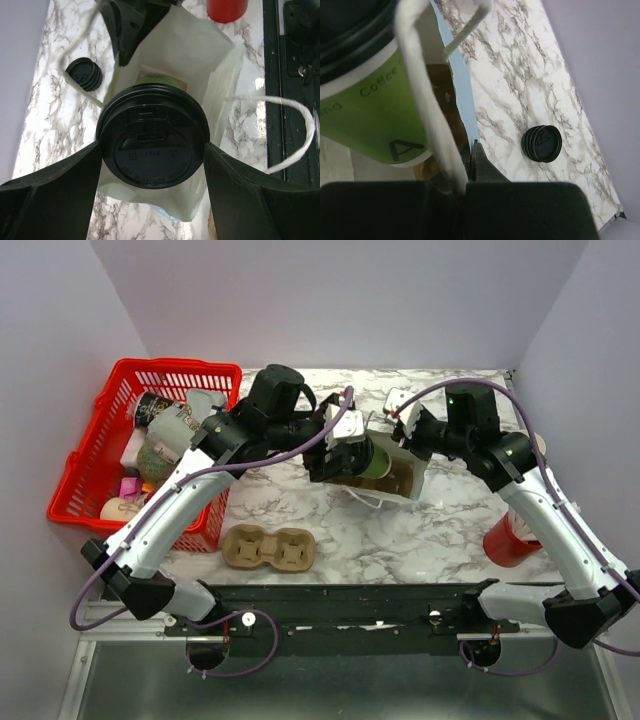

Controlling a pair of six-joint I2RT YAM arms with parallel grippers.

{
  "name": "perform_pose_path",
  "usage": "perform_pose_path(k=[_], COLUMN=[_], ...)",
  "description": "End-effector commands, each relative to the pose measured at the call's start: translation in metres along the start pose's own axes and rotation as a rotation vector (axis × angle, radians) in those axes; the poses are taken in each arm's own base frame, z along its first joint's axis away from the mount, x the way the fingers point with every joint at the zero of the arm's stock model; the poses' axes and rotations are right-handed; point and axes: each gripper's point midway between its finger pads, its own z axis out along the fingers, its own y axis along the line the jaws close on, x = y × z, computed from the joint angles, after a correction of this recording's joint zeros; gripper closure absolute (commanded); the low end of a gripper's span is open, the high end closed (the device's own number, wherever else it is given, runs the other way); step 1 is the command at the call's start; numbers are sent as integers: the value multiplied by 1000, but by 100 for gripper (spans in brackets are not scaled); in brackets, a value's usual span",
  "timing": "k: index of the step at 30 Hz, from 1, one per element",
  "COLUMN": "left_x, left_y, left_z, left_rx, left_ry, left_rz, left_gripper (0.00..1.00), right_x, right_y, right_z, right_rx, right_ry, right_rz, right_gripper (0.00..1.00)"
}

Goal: Pack the takeout coffee

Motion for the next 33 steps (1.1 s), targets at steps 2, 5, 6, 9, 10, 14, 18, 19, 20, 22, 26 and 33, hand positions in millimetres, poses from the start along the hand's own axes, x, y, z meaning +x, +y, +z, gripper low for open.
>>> perform_pose_path(k=[2,5,6,9,10,14,18,19,20,22,26,33], left_x=[28,35,36,44,46,65,86,87,89,96,101,112], left_y=[-10,-8,-7,-9,-10,-18,-31,-34,-36,-37,-30,-15], left_z=[22,32,36,48,52,59,62,62,63,65,72,74], left_rx=[-33,-78,-83,-105,-104,-102,-69,-54,-46,-36,-59,-102], left_ry=[63,88,91,122,131,184,226,230,235,256,281,374], left_rz=[35,63,74,85,92,172,260,300,313,329,368,482], left_gripper=[100,100,100,100,100,100,100,100,100,100,100,100], right_x=[-7,-7,-6,-6,-4,0,4,4,5,4,2,-7], right_y=[2,12,15,12,13,18,16,18,20,23,22,31], right_z=[-2,0,1,1,0,-3,-9,-9,-7,-7,-3,-1], right_rx=[89,97,97,131,138,141,198,196,189,184,184,151], right_ry=[-33,-40,-38,-39,-35,-45,-64,-73,-79,-90,-95,-97], right_rz=[22,20,22,61,71,111,164,170,175,178,171,189], right_gripper=[99,99,100,99,99,99,100,100,100,99,99,100])
